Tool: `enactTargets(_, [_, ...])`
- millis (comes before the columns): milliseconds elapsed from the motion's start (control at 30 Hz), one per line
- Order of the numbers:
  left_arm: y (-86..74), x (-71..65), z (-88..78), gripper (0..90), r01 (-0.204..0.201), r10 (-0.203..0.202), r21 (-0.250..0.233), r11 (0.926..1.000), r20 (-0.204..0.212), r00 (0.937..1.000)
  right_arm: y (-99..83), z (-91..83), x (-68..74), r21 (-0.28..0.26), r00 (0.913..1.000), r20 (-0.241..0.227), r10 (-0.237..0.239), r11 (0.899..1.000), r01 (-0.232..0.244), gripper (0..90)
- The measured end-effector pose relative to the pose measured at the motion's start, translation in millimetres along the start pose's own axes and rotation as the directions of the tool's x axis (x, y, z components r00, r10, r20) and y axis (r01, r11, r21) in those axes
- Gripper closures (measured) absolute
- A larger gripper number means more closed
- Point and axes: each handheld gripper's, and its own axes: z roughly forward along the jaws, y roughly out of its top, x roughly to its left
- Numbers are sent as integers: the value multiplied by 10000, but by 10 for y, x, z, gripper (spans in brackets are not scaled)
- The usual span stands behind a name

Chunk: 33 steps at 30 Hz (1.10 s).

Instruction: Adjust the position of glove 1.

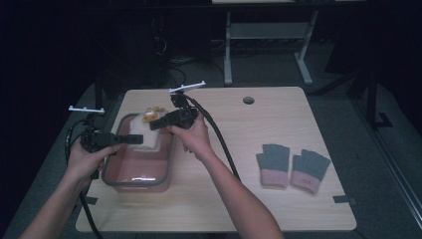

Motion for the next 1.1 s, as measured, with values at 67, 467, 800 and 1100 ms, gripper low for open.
enactTargets(67, [-10,28,-10,684,11,-11,34,10000,-47,10000,-3,38,-11,44,10000,-23,48,10000,-48,822])
enactTargets(467, [-104,222,-36,684,412,-410,196,9990,-132,9991,-43,267,-96,341,9994,-90,347,9988,-344,821])
enactTargets(800, [-181,348,-11,685,685,-674,421,9968,-266,9974,-106,418,-208,580,9979,-185,627,9964,-616,821])
enactTargets(1100, [-262,459,56,685,938,-912,692,9932,-400,9950,-199,522,-330,718,9955,-260,908,9935,-888,820])
